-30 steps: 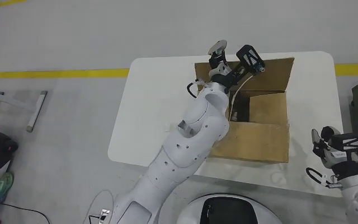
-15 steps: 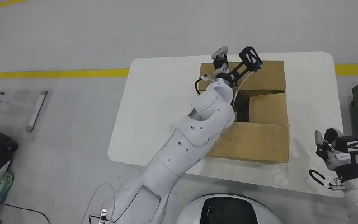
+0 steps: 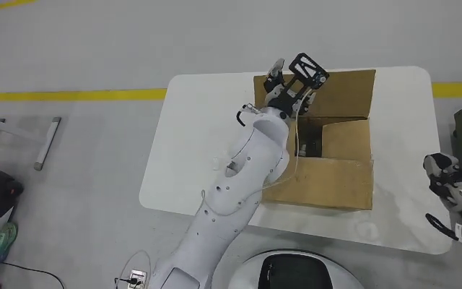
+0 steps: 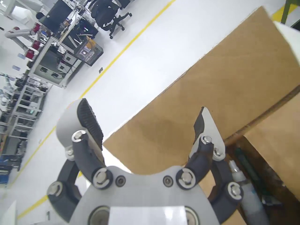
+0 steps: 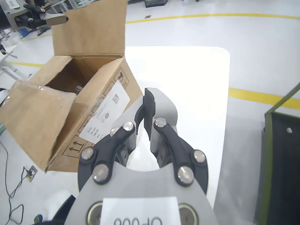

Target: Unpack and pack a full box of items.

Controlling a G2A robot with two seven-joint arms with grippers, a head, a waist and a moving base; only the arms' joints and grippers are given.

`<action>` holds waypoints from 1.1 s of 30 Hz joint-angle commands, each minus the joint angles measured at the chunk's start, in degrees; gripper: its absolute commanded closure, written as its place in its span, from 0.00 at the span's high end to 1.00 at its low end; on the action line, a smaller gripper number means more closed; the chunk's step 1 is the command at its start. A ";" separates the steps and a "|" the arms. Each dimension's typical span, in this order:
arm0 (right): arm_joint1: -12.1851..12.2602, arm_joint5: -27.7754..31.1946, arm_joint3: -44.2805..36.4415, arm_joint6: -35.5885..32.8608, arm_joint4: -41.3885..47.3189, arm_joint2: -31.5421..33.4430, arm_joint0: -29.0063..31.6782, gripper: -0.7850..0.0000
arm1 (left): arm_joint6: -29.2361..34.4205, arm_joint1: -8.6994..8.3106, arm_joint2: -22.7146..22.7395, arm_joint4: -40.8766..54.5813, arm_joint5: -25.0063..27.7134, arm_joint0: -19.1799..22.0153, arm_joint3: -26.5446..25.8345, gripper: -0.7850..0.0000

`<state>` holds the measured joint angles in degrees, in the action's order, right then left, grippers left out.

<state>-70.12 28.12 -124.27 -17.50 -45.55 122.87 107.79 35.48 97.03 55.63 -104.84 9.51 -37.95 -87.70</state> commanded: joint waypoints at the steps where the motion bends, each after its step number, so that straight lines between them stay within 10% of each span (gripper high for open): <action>1: 0.49 5.23 0.51 -2.37 2.29 1.12 -0.73 0.00 | 1.40 -0.89 2.19 -2.88 2.54 -5.38 -8.75 1.00; 7: 2.15 16.64 0.98 -10.53 11.12 2.16 -2.70 0.00 | 4.38 -2.80 7.33 -2.43 10.14 -17.47 -24.08 1.00; 17: 2.70 17.80 1.34 -12.59 13.67 2.12 -3.39 0.00 | 3.15 -4.96 13.01 -3.54 12.91 -34.23 -36.63 1.00; 25: 3.23 11.90 1.59 -14.55 12.18 -1.99 -6.53 0.00 | 0.28 -5.71 14.65 -4.17 11.32 -37.87 -38.36 1.00; 30: 3.89 9.13 2.36 -18.02 10.71 -6.67 -10.71 0.32 | -0.47 -5.84 14.77 -3.96 11.16 -37.82 -38.59 1.00; 33: 4.32 9.36 2.89 -20.14 10.01 -8.84 -12.66 0.24 | -0.47 -5.84 14.77 -3.96 11.16 -37.82 -38.59 1.00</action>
<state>-65.95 37.39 -121.58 -36.92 -35.20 114.62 95.80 35.01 91.18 70.40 -108.79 20.67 -75.77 -126.29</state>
